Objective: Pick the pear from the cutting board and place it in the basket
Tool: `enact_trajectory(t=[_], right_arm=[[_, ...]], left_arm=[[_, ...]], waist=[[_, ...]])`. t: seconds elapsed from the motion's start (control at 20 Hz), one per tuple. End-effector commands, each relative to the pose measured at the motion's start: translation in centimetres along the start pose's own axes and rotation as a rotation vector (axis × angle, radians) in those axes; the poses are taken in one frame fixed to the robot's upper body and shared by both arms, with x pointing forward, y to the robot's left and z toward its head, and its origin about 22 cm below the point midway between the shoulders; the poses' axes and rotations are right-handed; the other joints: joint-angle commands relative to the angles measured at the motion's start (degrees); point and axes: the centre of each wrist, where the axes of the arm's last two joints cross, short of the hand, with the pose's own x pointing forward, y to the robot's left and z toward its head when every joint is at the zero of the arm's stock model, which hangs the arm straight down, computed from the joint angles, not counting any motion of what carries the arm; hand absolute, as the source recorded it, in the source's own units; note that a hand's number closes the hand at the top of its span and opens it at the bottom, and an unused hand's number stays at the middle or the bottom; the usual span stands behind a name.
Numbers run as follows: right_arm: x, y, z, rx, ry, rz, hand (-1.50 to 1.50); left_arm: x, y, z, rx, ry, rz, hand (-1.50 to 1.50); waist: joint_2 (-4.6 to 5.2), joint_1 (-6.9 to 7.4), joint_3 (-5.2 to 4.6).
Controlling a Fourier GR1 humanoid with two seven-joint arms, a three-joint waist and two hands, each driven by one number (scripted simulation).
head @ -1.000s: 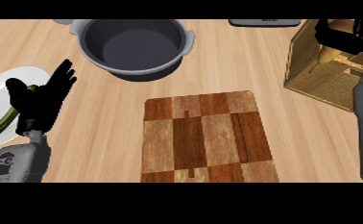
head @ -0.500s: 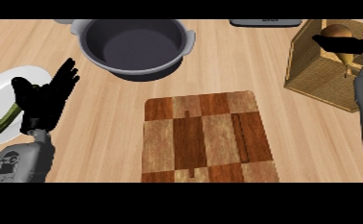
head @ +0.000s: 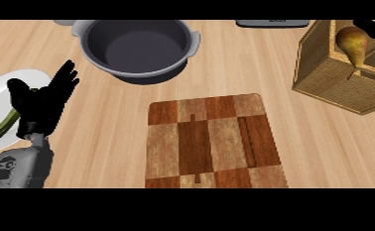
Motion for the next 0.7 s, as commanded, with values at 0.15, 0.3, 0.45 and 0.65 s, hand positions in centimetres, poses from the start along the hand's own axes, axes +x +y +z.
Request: enact_trajectory(t=[0.15,0.3,0.45,0.65], right_arm=[[-3.6,-9.9,-2.5,-0.106,0.087,-0.195,-1.5],[-4.8,-14.6,-2.6,-0.071,0.122,-0.197,-1.5],[-6.7,-18.9,-2.4,-0.004,0.123,-0.176,-1.5],[-9.4,-23.8,-2.4,0.087,0.146,-0.147,-1.5]], left_arm=[[-1.3,1.5,1.0,0.016,0.003,0.014,0.0],[-0.9,0.8,1.3,0.035,-0.018,0.0,0.0],[-0.3,2.0,0.3,0.009,0.01,0.018,0.0],[-0.2,0.2,0.8,0.01,0.011,0.008,0.0]], waist=[[-0.22,-0.98,0.03],[-0.27,-0.9,0.02],[-0.12,-1.21,0.01],[-0.08,-0.65,0.03]])
